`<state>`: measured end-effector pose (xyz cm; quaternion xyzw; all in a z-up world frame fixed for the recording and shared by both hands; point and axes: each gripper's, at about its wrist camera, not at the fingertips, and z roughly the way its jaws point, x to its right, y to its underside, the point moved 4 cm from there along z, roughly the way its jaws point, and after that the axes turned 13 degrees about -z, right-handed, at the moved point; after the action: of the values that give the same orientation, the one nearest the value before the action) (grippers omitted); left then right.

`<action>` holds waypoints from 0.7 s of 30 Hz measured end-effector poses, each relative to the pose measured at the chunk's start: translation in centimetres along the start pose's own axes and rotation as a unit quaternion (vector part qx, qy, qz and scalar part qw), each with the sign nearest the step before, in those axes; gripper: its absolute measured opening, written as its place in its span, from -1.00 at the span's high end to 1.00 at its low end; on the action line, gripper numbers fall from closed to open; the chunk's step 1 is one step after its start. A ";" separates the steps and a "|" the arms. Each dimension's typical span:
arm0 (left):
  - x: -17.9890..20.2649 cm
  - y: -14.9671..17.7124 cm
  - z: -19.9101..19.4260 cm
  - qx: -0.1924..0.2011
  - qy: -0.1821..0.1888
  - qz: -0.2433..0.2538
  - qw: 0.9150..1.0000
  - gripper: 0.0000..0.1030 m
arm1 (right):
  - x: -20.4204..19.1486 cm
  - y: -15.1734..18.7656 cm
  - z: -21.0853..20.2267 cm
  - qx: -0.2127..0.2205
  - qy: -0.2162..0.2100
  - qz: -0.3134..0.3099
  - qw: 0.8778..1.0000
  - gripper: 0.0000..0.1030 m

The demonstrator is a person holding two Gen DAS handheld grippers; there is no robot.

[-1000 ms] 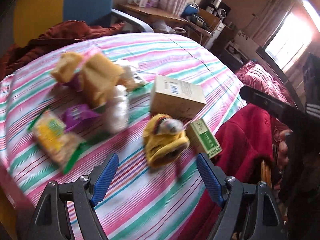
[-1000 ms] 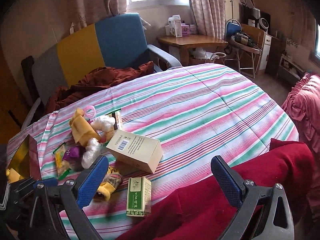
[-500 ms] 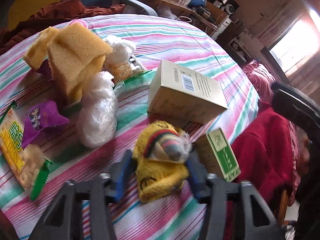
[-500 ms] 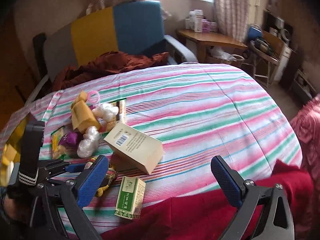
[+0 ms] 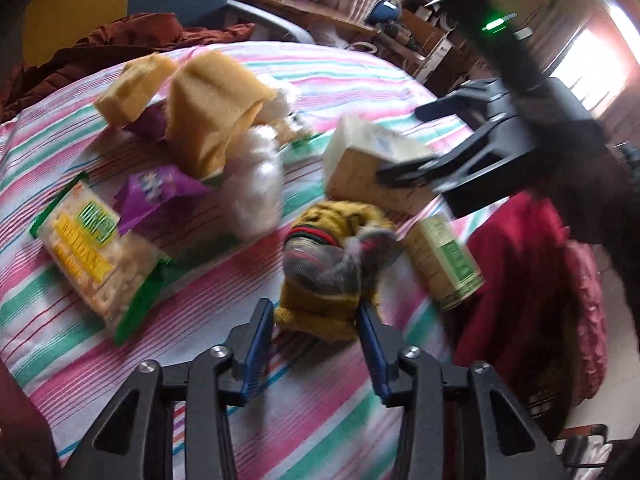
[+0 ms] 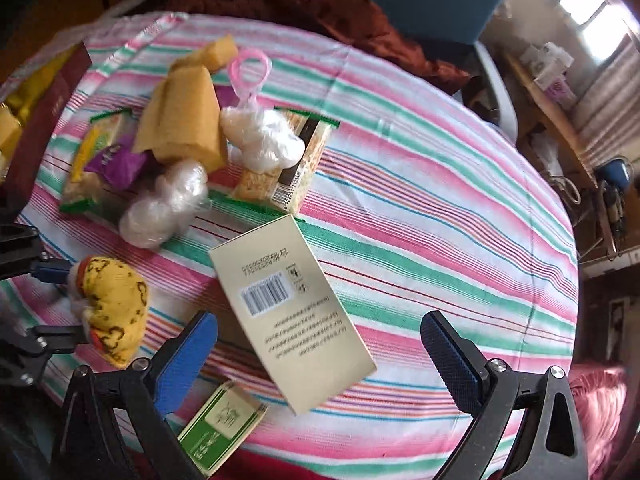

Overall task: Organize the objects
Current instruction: 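Reach the left tool to the yellow knitted pouch while the right tool grasps the beige box, then grasp the knitted pouch with the left tool while the right tool carries the beige box to tray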

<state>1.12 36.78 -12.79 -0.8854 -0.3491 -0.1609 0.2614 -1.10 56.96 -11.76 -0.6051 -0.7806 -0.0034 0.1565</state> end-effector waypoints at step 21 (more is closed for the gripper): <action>2.3 -2.7 4.0 -0.043 -0.004 -0.034 0.998 0.00 | 0.6 0.5 1.0 0.004 -0.024 0.027 0.999 -0.05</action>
<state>1.23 42.01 -14.05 -0.8840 -0.3729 -0.1810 0.2161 -0.97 57.85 -12.69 -0.6250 -0.7676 0.0186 0.1405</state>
